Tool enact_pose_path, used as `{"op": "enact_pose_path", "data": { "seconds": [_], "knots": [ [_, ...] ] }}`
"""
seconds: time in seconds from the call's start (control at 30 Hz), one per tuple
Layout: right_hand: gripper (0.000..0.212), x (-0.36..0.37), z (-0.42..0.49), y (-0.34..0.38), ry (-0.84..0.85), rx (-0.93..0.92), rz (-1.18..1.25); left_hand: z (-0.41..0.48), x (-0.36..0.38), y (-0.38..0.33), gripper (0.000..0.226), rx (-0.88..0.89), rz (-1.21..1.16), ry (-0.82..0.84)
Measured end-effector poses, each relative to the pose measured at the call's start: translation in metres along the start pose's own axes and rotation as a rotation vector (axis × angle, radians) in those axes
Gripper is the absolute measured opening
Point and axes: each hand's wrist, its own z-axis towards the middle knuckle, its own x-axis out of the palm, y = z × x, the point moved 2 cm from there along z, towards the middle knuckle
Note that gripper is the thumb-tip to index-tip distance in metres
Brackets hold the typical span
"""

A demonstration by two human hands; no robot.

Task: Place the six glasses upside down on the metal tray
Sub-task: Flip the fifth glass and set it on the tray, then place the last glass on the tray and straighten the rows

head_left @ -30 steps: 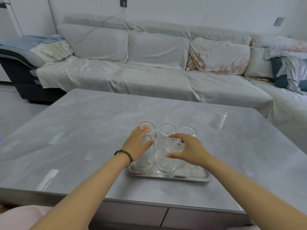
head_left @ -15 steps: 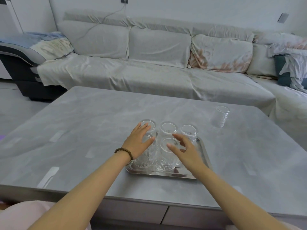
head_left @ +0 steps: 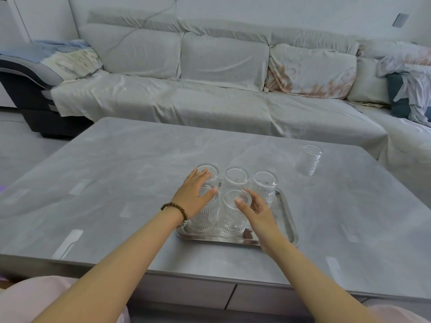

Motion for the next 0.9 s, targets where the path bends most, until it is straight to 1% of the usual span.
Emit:
{"op": "enact_pose_path", "data": {
  "seconds": [0.13, 0.27, 0.37, 0.47, 0.57, 0.7, 0.8, 0.9],
  "knots": [
    [0.043, -0.006, 0.002, 0.0, 0.021, -0.016, -0.019, 0.001, -0.004, -0.003, 0.053, 0.031, 0.057, -0.005],
    [0.029, -0.028, 0.01, 0.013, 0.006, -0.053, 0.006, 0.018, -0.011, -0.017, 0.048, 0.091, 0.093, -0.02],
    [0.021, -0.059, 0.027, 0.032, -0.013, -0.082, 0.035, 0.043, -0.011, -0.032, 0.051, 0.086, 0.049, 0.029],
    [0.017, -0.101, 0.052, 0.05, -0.08, -0.087, 0.064, 0.077, -0.003, -0.052, 0.056, 0.078, 0.005, 0.09],
    [0.02, -0.149, 0.08, 0.052, -0.173, -0.054, 0.088, 0.115, 0.013, -0.074, 0.058, 0.084, -0.012, 0.142],
    [0.038, -0.209, 0.121, 0.037, -0.249, 0.05, 0.126, 0.165, 0.05, -0.104, 0.061, 0.074, -0.031, 0.246],
    [0.038, -0.241, 0.148, 0.022, -0.239, 0.131, 0.168, 0.201, 0.08, -0.129, 0.073, 0.071, -0.07, 0.314],
    [0.048, -0.261, 0.172, 0.007, -0.227, 0.185, 0.181, 0.236, 0.112, -0.151, 0.084, 0.044, -0.119, 0.346]
  ]
}}
